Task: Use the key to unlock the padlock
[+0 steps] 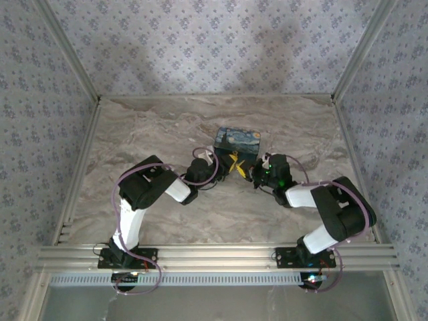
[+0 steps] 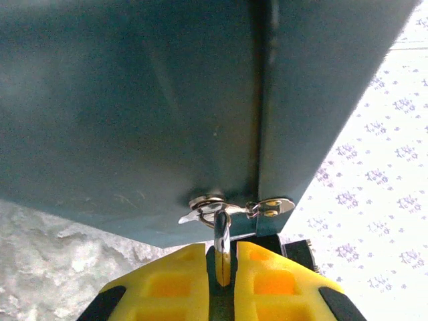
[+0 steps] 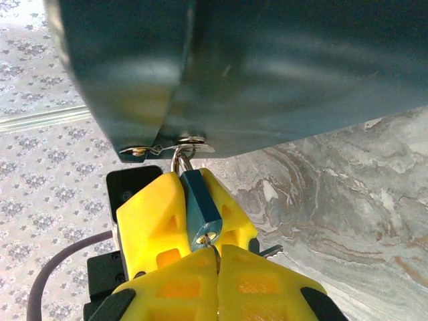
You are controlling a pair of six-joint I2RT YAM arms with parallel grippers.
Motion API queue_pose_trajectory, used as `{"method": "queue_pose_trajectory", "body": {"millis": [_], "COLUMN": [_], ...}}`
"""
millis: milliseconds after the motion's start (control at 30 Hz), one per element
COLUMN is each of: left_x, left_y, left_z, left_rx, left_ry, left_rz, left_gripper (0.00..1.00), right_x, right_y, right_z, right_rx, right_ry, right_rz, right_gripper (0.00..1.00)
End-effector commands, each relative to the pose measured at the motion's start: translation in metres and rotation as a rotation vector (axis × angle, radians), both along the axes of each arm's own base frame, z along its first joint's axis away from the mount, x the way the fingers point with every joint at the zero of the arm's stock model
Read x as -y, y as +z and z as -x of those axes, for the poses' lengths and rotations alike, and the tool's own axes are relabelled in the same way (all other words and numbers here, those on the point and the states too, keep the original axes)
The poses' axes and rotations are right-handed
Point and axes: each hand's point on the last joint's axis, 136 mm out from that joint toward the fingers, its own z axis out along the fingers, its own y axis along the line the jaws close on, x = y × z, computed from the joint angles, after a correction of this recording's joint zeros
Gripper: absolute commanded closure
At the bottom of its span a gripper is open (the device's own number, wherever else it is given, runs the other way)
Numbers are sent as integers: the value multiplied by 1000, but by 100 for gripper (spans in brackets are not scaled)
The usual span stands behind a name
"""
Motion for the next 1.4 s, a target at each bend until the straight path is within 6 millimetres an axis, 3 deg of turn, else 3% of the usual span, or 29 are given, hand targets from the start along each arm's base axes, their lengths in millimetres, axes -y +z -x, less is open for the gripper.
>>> {"method": "queue_pose_trajectory", "body": {"millis": [0, 300, 567, 700, 1200, 1300, 1367], "left_x": [21, 19, 21, 21, 23, 22, 22], "left_y": [22, 18, 19, 21, 23, 24, 24], "left_z": [31, 26, 26, 25, 25, 26, 26], "left_rx": [54, 50, 49, 53, 55, 57, 56], "left_ry": [-139, -116, -119, -119, -124, -123, -123], "left_rz": [37, 38, 43, 47, 51, 51, 50], "left_gripper": [100, 100, 100, 100, 100, 100, 100], "right_x": [16, 28, 30, 28, 14, 15, 17], "right_y": [21, 14, 11, 4, 0, -3, -5], "right_z": [-11, 9, 17, 20, 25, 25, 26], "right_rx": [106, 88, 85, 62, 64, 57, 52], "right_ry": [-61, -50, -41, -30, -6, -12, -16], "right_rz": [31, 99, 113, 129, 113, 119, 124], "right_gripper": [87, 71, 76, 65, 83, 81, 73]}}
